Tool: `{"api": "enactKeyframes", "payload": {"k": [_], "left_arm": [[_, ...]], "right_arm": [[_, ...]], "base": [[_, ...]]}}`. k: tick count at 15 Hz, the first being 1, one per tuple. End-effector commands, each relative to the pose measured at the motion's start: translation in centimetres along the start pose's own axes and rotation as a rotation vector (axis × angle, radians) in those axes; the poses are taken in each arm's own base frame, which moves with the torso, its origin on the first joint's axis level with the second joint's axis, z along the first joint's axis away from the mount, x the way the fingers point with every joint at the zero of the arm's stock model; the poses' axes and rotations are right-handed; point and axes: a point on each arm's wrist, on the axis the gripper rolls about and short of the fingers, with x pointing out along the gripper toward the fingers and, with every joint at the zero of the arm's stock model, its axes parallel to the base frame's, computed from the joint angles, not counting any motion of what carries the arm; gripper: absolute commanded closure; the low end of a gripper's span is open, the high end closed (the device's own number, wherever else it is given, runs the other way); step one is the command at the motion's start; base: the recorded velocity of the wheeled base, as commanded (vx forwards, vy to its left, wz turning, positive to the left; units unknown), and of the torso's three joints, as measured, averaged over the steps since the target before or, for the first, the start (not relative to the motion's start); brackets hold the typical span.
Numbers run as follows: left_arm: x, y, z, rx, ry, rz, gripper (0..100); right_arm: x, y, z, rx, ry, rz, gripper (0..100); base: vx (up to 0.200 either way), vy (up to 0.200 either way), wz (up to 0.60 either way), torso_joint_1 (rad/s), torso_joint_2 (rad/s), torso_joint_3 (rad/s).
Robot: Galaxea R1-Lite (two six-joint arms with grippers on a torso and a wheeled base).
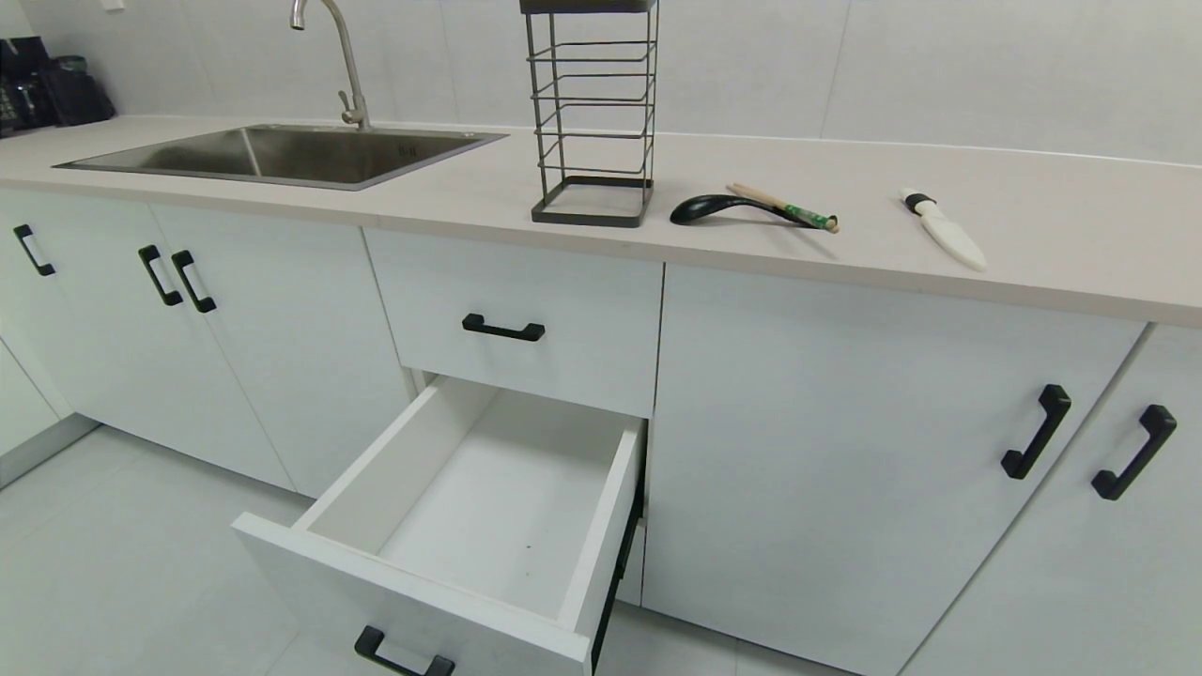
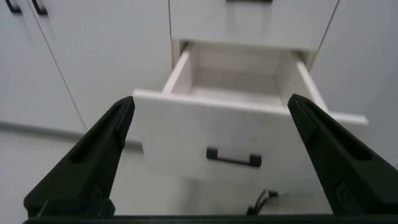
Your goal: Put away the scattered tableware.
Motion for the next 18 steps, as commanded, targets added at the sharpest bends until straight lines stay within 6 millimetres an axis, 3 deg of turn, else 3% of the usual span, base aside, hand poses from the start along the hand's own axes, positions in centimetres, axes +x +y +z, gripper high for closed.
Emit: {"api": "enactKeyframes", "payload": {"k": [1,8,11,18], "left_arm": [[-0.01,0.0,0.32,0.006,-0.024,-0.005,0],[0.04,0.21,-0.2,0.006,0.012,0.085,0],[0.04,0.21,-0.25,0.016,0.017,0.087,0],[0.04,0.21,-0.25,0.014,0.017,0.087,0]], "right_arm": [[0.01,0.0,0.0,0.0,0.001,0.0,100],[0.01,0.0,-0.02,0.0,0.003,0.0,100],[0.01,0.0,-0.02,-0.001,0.003,0.0,100],[0.01,0.0,-0.02,0.0,0.003,0.0,100]], "base": [[0.0,0.0,0.0,0.0,0.0,0.0],[0.0,0.0,0.0,0.0,0.0,0.0],[0.0,0.0,-0.6,0.001,0.0,0.002],[0.0,0.0,0.0,0.0,0.0,0.0]]}}
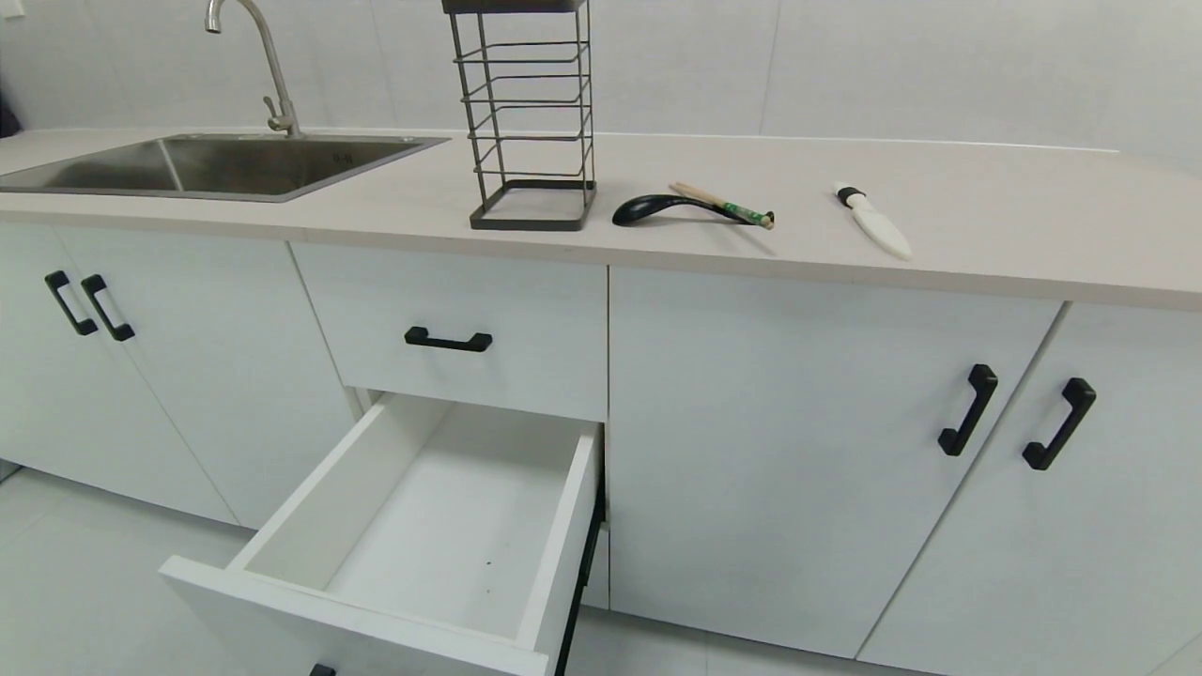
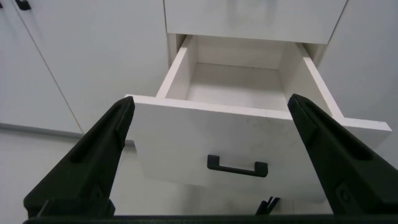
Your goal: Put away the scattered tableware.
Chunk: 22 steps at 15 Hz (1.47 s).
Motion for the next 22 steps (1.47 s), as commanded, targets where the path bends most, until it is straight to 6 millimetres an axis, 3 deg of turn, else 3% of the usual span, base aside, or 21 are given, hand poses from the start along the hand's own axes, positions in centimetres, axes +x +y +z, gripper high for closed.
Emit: {"api": "enactKeyframes", "payload": {"k": [1,10,22], "left_arm": [[0.01,0.0,0.0,-0.001,0.002,-0.001,0],[0.01,0.0,0.0,-0.002,0.002,-0.001,0],[0.01,0.0,0.0,-0.002,0.002,-0.001,0]], "right_arm": [[0.0,0.0,0.03,0.0,-0.001,0.001,100],[0.0,0.0,0.03,-0.001,-0.001,0.001,100],[0.0,0.0,0.03,-0.001,-0.001,0.001,100]], "base": [[0.0,0.0,0.0,0.0,0.0,0.0],[0.0,0.0,0.0,0.0,0.0,0.0],[0.0,0.0,0.0,0.078,-0.04,-0.027]]}}
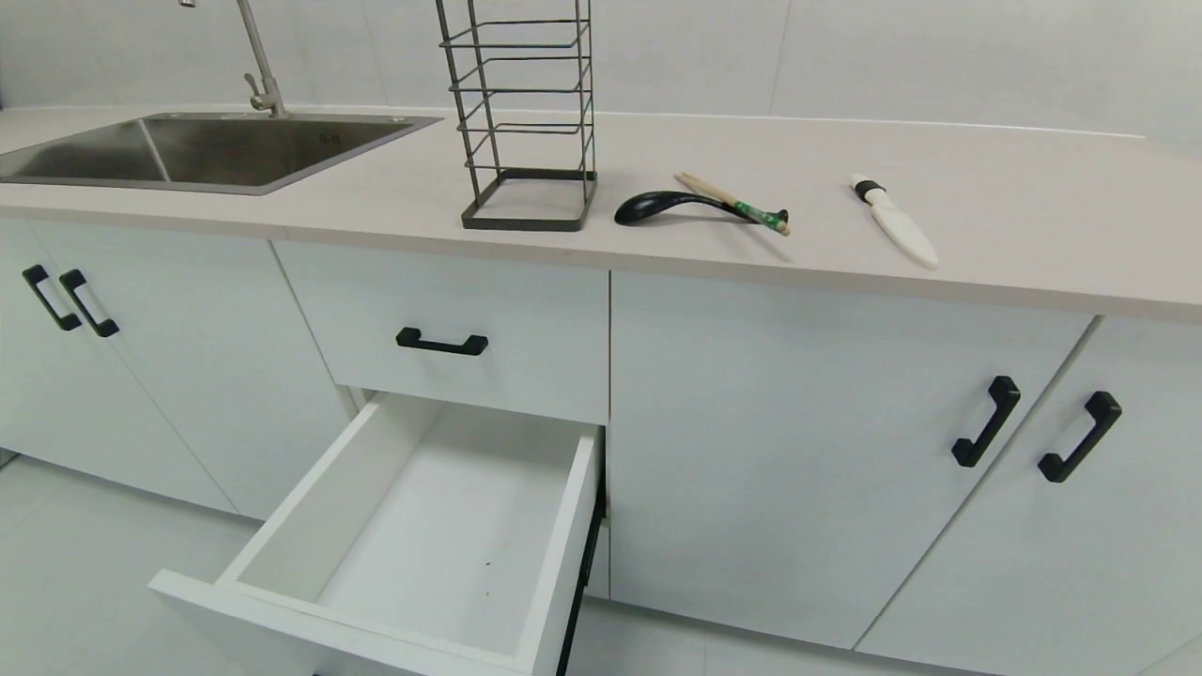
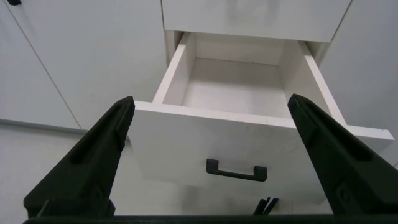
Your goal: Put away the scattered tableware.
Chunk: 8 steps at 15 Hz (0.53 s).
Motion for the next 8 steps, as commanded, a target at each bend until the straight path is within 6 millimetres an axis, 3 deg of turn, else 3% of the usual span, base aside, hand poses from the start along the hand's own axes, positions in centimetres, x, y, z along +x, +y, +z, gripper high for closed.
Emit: {"api": "enactKeyframes", "payload": {"k": [1,8], "left_arm": [[0.01,0.0,0.0,-0.001,0.002,0.0,0],[0.01,0.01,0.0,-0.001,0.002,0.003,0]], "right_arm": [[0.0,0.0,0.01,0.0,0.0,0.0,100],[0.0,0.0,0.01,0.0,0.0,0.002,100]], "base": [[0.0,0.0,0.0,0.207,-0.26,-0.11],[0.0,0.0,0.0,0.221,-0.55,-0.191]]}}
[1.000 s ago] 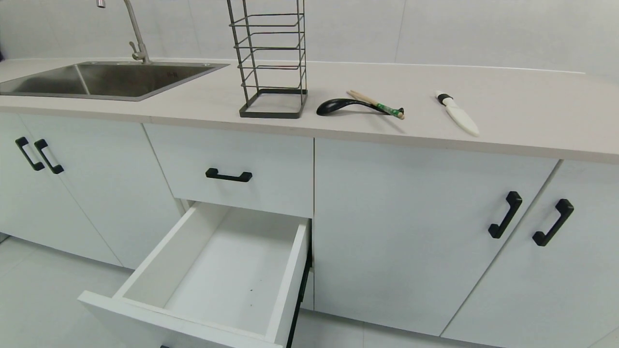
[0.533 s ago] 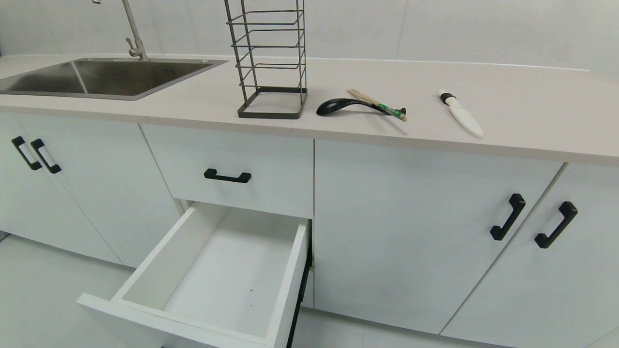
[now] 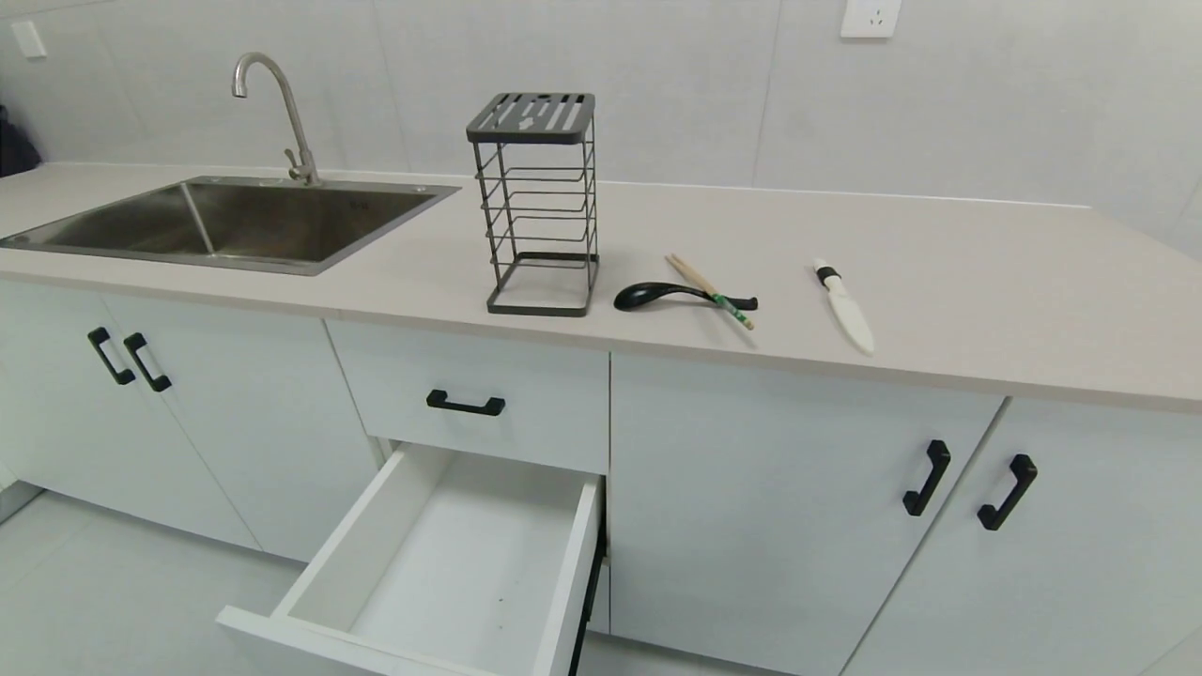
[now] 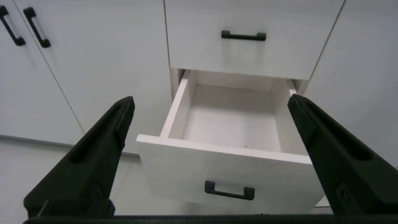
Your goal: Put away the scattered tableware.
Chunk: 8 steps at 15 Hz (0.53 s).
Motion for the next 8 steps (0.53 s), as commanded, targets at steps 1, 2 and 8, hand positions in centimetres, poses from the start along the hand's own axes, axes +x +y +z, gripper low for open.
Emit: {"api": "enactKeyframes", "payload": {"k": [1,2,8], "left_arm": [[0.01,0.0,0.0,0.0,0.002,0.0,0],[0.01,0.0,0.0,0.0,0.002,0.0,0],[0.01,0.0,0.0,0.0,0.002,0.0,0]], "right_arm": [[0.0,0.0,0.01,0.0,0.0,0.0,100],[0.0,0.0,0.01,0.0,0.0,0.0,100],[0.0,0.0,0.01,0.0,0.0,0.0,100]], "base": [[0.0,0.0,0.0,0.173,-0.48,-0.222],[0.0,0.0,0.0,0.061,-0.45,-0.227],[0.0,0.0,0.0,0.292,-0.49,-0.231]]}}
